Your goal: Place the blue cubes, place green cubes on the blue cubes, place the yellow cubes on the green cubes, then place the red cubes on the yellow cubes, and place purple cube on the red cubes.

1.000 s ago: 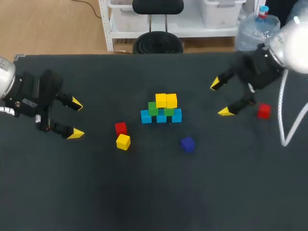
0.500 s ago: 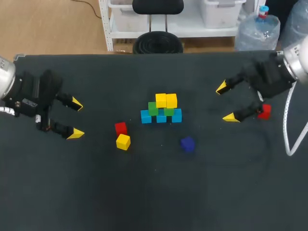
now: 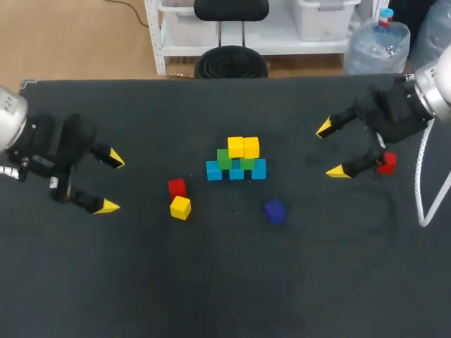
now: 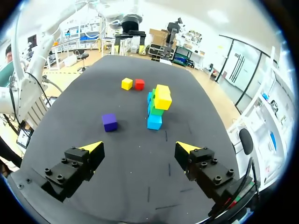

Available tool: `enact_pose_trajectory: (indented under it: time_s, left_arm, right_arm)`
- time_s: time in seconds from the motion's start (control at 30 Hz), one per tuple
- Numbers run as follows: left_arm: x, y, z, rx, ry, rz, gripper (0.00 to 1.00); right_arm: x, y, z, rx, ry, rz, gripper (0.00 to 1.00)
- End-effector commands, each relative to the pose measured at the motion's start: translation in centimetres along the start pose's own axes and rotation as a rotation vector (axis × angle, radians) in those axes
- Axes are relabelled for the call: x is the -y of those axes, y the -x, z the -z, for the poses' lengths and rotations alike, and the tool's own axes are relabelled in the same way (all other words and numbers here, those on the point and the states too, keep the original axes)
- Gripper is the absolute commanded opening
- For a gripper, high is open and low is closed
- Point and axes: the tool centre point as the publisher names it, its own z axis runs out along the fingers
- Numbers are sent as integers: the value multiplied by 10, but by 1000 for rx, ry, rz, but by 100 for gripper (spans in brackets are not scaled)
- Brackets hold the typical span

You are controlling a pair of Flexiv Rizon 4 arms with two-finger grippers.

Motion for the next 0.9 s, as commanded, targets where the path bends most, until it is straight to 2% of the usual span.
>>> enact_pose_trajectory:
  time_s: [0.03, 0.17, 0.47, 0.6, 0.9]
  left_arm:
    - [-1, 3, -3, -6, -22, -35, 100]
    - [1, 12, -9, -11, -47, -80, 100]
    - [14, 35, -46, -125, -116, -218, 100]
    - [12, 40, -59, -146, -130, -219, 100]
    - [10, 49, -76, -136, -157, -187, 100]
  right_arm:
    - [1, -1, -1, 3, 1, 1, 100]
    - [1, -1, -1, 3, 1, 1, 100]
    - [1, -1, -1, 3, 1, 1, 100]
    - [1, -1, -1, 3, 1, 1, 100]
    - [1, -1, -1, 3, 1, 1, 100]
